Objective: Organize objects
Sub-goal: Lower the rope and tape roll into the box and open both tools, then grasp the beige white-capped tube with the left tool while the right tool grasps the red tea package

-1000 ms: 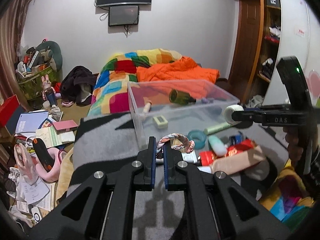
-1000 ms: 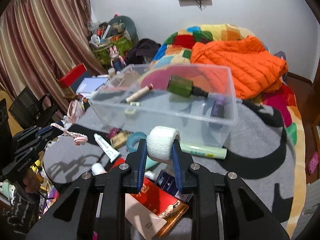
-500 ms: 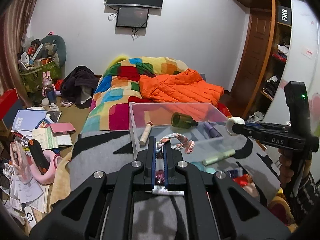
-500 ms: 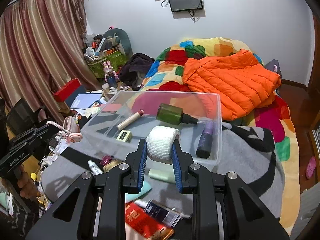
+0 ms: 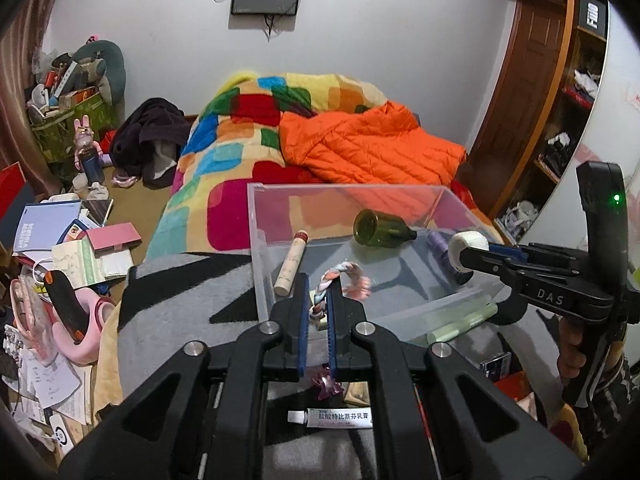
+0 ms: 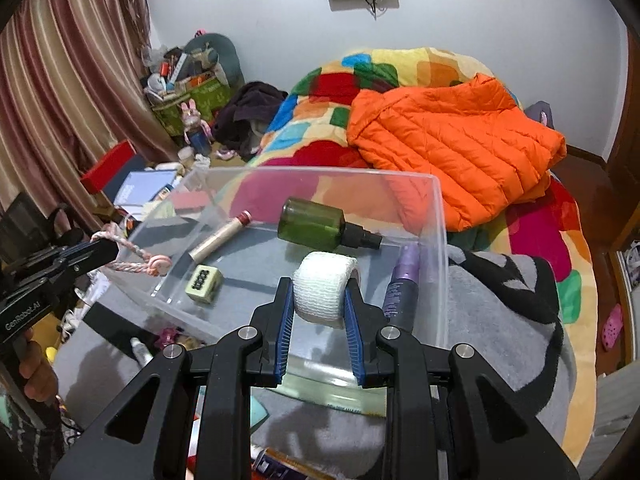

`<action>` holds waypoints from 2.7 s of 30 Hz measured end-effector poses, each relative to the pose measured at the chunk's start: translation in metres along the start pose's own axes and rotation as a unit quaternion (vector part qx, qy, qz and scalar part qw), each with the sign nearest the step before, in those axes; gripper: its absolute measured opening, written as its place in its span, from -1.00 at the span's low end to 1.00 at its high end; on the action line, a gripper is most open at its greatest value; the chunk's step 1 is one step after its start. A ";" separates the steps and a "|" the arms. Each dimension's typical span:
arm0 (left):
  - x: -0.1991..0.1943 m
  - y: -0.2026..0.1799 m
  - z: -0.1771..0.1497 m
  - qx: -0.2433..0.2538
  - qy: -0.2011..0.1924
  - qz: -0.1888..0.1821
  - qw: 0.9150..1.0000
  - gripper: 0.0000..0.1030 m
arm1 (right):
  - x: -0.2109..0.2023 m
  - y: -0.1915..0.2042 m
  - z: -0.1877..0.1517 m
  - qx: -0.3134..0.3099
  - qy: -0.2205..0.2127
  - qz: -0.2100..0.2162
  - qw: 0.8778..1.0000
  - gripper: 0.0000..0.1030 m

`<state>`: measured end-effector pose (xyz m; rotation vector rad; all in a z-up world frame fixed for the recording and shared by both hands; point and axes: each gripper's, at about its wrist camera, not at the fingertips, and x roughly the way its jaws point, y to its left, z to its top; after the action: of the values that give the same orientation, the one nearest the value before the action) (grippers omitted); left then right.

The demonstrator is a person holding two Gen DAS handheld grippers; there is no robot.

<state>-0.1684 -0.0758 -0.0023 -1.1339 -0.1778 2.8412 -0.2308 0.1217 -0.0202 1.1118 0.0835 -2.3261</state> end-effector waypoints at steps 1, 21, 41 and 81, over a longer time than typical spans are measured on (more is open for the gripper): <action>0.002 -0.001 -0.001 0.002 0.004 0.001 1.000 -0.89 | 0.004 0.001 0.000 -0.005 0.007 -0.003 1.000 -0.57; -0.028 -0.011 -0.030 0.040 -0.003 -0.004 0.999 0.02 | -0.045 0.008 -0.021 -0.042 -0.020 -0.004 0.999 -0.29; -0.016 -0.031 -0.086 0.041 0.073 -0.050 0.995 0.18 | -0.074 0.010 -0.113 -0.018 0.017 0.028 0.999 -0.09; -0.011 -0.050 -0.111 0.039 0.102 -0.028 0.994 -0.06 | -0.052 0.039 -0.133 -0.177 0.012 0.059 0.982 0.40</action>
<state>-0.0824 -0.0190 -0.0684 -1.3675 -0.0842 2.6366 -0.0920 0.1499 -0.0622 0.9384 0.4114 -2.0880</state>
